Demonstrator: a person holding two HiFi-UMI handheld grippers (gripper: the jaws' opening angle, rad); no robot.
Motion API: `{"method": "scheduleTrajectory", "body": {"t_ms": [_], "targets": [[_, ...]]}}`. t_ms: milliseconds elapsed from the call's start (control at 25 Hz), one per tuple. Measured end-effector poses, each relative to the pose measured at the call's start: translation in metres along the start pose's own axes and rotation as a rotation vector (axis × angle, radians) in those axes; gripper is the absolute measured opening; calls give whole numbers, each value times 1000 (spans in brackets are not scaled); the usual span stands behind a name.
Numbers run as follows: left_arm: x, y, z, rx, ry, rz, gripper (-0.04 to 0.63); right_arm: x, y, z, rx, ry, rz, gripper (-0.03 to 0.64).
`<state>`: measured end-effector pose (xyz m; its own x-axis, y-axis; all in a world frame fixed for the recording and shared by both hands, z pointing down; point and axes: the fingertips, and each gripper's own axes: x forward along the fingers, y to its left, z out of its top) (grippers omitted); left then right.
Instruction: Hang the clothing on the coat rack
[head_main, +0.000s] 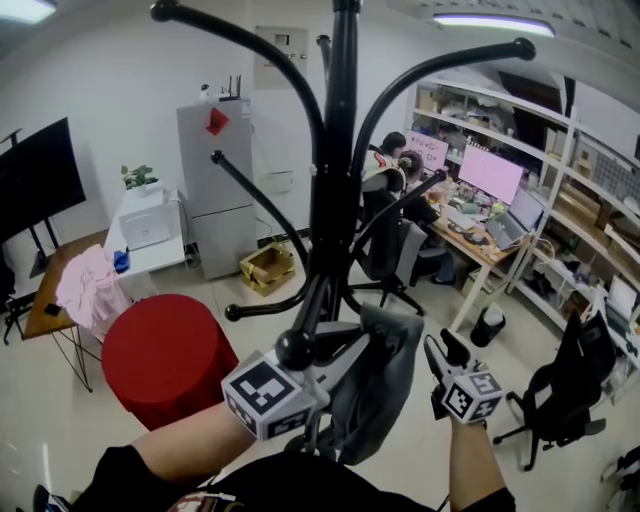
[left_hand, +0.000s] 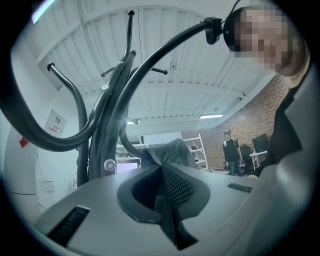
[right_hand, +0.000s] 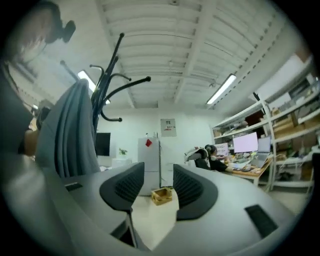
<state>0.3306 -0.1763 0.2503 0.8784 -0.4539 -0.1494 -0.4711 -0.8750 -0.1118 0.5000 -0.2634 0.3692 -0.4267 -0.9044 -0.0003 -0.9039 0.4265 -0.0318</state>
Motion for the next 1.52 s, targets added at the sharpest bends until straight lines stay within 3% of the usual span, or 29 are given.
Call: {"method": "scheduleTrajectory", "body": {"t_ms": [120, 240, 720, 880, 1080, 1520], "targets": [[0, -1, -2, -6, 13, -5, 0, -4, -4, -10, -119, 67, -72, 169], [1, -1, 2, 12, -27, -9, 0, -5, -1, -14, -147, 82, -65, 169], [-12, -12, 7, 28, -62, -34, 0, -9, 2, -14, -106, 75, -33, 169], [-18, -15, 4, -10, -30, -35, 0, -14, 5, -12, -96, 72, -30, 169], [-25, -11, 1, 7, -41, -29, 0, -19, 7, -14, -97, 73, -28, 169], [-66, 2, -25, -24, 22, 23, 0, -50, 38, -16, -94, 90, -22, 169]]}}
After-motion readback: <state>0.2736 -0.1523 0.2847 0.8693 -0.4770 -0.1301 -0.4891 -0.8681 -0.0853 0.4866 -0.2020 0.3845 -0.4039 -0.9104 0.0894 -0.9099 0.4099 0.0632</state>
